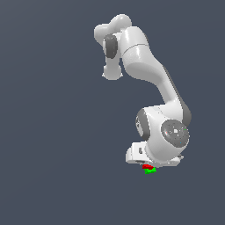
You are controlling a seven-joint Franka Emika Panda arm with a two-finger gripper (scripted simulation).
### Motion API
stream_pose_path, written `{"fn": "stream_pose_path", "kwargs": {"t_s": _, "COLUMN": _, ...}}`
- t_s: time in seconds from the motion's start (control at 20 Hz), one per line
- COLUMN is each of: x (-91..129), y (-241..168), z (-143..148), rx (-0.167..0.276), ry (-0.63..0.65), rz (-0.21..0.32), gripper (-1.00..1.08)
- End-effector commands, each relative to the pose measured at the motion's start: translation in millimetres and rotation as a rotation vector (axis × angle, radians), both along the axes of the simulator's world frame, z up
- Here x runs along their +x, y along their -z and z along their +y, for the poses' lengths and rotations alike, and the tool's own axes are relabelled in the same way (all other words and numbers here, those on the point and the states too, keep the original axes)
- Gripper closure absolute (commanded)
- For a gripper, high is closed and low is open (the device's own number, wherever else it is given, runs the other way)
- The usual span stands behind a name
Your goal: Stack the red cube on top of the green cube.
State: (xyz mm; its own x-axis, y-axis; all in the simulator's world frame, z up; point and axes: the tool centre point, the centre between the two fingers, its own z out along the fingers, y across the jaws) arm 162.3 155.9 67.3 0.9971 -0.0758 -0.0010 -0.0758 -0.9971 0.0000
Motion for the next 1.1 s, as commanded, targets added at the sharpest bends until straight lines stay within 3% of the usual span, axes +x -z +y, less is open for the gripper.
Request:
{"fn": "stream_pose_path", "kwargs": {"t_s": 0.0, "x": 3, "y": 2, "z": 6, "rx": 0.0, "ry": 0.001, "rz": -0.001, "gripper": 1.08}}
{"fn": "stream_pose_path", "kwargs": {"t_s": 0.95, "x": 8, "y": 7, "z": 17, "rx": 0.0, "ry": 0.001, "rz": -0.001, "gripper": 1.08}}
{"fn": "stream_pose_path", "kwargs": {"t_s": 1.0, "x": 8, "y": 7, "z": 17, "rx": 0.0, "ry": 0.001, "rz": -0.001, "gripper": -0.92}}
{"fn": "stream_pose_path", "kwargs": {"t_s": 1.05, "x": 8, "y": 7, "z": 17, "rx": 0.0, "ry": 0.001, "rz": -0.001, "gripper": -0.92}}
